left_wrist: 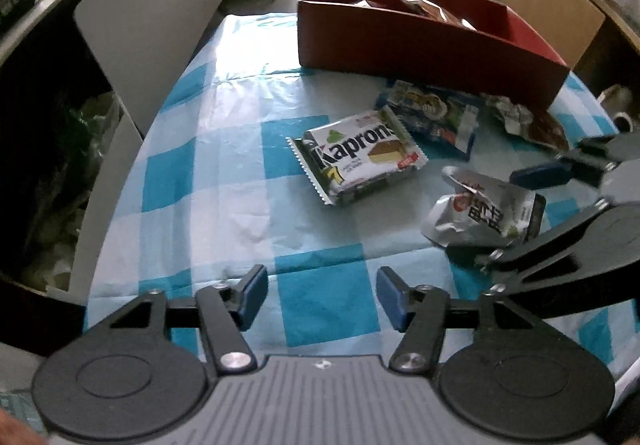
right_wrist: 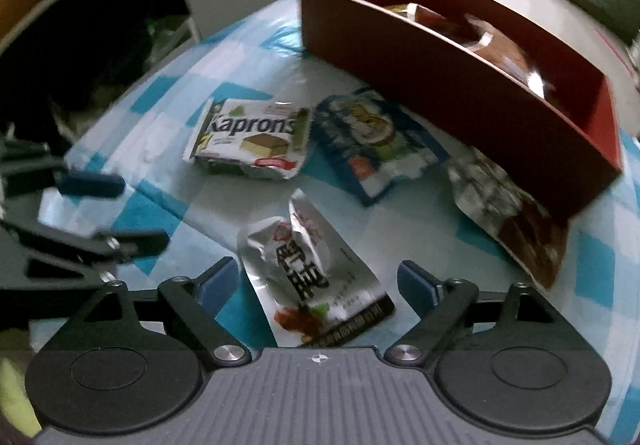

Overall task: Organize snacks
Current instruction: 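Grasp the white duck-neck pouch with the right tool while the left tool approaches the Kapron wafer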

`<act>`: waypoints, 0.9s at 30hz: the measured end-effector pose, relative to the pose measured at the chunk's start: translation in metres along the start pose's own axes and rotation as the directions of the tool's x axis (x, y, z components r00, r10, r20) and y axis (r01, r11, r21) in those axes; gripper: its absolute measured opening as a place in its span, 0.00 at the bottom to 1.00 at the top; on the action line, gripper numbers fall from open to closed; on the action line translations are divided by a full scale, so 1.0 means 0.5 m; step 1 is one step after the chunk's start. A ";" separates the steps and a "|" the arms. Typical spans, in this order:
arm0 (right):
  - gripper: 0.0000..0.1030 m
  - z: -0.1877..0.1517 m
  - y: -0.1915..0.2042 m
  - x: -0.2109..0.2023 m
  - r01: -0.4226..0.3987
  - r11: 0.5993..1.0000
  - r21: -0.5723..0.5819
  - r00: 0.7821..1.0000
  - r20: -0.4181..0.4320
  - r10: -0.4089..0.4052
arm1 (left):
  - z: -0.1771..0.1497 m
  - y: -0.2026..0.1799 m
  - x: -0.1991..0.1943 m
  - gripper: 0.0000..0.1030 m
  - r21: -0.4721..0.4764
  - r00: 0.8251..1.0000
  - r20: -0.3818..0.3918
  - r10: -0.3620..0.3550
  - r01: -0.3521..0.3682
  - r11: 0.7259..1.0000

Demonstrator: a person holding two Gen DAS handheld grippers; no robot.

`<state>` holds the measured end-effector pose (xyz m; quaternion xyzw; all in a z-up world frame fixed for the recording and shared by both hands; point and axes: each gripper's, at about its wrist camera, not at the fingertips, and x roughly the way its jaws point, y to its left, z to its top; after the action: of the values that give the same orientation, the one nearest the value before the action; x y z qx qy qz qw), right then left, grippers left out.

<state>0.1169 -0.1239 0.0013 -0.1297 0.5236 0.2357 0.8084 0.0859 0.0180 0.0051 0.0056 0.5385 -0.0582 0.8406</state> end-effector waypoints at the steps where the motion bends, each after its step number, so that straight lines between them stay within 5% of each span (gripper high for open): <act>1: 0.90 0.004 0.004 0.011 0.004 1.000 -0.022 1.000 -0.011 -0.004 | 0.001 0.003 0.000 0.54 -0.008 1.000 -0.001 -0.008 0.008 1.000; 6: 0.89 0.004 0.015 0.026 0.020 0.996 -0.089 1.000 0.007 -0.020 | 0.018 0.008 -0.008 0.54 -0.020 0.999 0.015 -0.037 0.037 0.999; 9: 0.72 -0.003 0.022 0.013 0.012 0.997 -0.080 1.000 0.024 -0.010 | 0.028 0.005 -0.015 0.55 -0.014 0.998 0.028 -0.051 0.052 0.999; 11: 0.69 -0.006 0.028 0.005 0.013 0.997 -0.076 1.000 0.022 -0.011 | 0.036 0.003 -0.019 0.57 -0.002 0.998 0.042 -0.051 0.051 0.999; 16: 0.63 -0.023 0.031 -0.014 0.027 0.996 -0.084 1.000 -0.010 -0.028 | 0.075 -0.014 -0.012 0.65 0.123 0.994 0.059 -0.092 0.085 0.989; 21: 0.63 -0.057 -0.011 -0.031 -0.005 1.000 0.008 1.000 -0.015 0.005 | 0.117 -0.053 0.030 0.66 0.347 0.992 0.088 -0.096 0.060 0.936; 27: 0.65 -0.075 -0.061 -0.040 -0.097 0.990 0.106 0.995 0.019 0.096 | 0.150 -0.069 0.101 0.70 0.468 0.995 0.035 -0.088 0.061 0.881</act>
<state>0.0963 -0.1720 0.0028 -0.0592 0.5353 0.2471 0.8056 0.1709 -0.0261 -0.0071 0.1852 0.4850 -0.2185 0.8263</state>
